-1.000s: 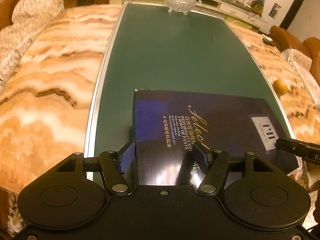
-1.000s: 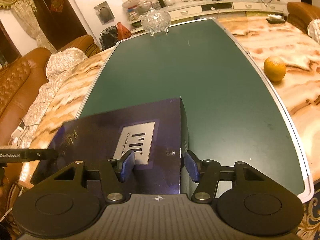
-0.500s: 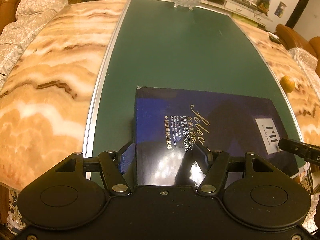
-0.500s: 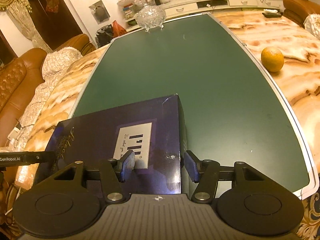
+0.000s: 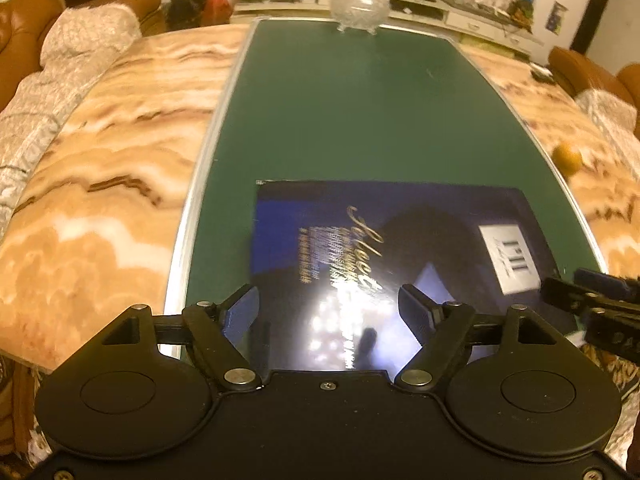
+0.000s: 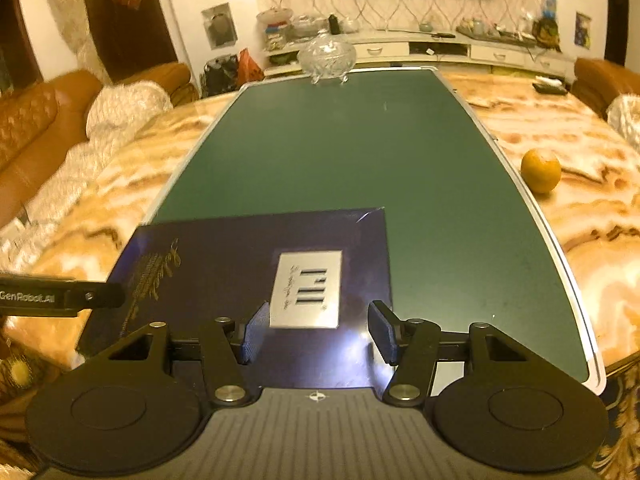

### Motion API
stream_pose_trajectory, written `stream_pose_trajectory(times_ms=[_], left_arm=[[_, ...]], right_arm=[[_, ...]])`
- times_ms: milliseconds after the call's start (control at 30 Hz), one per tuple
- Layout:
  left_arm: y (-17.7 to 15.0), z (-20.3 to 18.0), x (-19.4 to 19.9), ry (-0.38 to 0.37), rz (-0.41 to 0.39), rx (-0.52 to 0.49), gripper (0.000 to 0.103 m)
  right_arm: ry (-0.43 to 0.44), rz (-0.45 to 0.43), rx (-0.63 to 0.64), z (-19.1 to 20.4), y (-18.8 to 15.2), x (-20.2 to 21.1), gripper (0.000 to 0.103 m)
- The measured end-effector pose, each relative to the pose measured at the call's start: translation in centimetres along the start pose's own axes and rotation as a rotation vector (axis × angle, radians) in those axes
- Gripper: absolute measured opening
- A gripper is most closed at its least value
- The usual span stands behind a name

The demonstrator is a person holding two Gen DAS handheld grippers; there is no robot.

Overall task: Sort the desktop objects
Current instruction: 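Lift the box with both grippers and carry it over the black tray, then lower the box onto the tray as a lid and open both grippers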

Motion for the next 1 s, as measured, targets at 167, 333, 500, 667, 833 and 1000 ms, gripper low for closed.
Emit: stream_pose_trajectory(times_ms=[167,333,500,667,833,1000], left_arm=[[-1.1,-1.0,-1.8,0.008,0.043,-0.022,0.077],[-1.8,-0.9,-2.8,0.031,0.060,-0.027,0.077],[-2.1,-1.4,-3.0,0.048,0.057,-0.052,0.083],[-2.3,-1.7,-3.1,0.058,0.053,-0.055,0.091],[-2.8,-1.0,-3.2,0.081,0.060,-0.023,0.103],[-3.1,-0.1,-2.6,0.082,0.078,0.029,0.103]], right_arm=[[-0.024,0.037,0.016,0.8,-0.8,-1.1,0.059],[-0.078,0.071,0.019,0.4,-1.5,-2.1,0.059],[-0.113,0.074,0.033,0.2,-1.9,-2.4,0.059],[-0.120,0.073,0.040,0.3,-2.0,-2.4,0.060],[-0.125,0.081,0.035,0.4,-2.3,-2.4,0.068],[-0.127,0.093,0.016,0.6,-2.5,-2.0,0.076]])
Point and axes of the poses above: each gripper's, at about its wrist camera, not at the fingertips, and x roughly against the way its jaws point, z to its left, y to its top, the point moved 7 cm from there along -x, roughly the way its jaws point
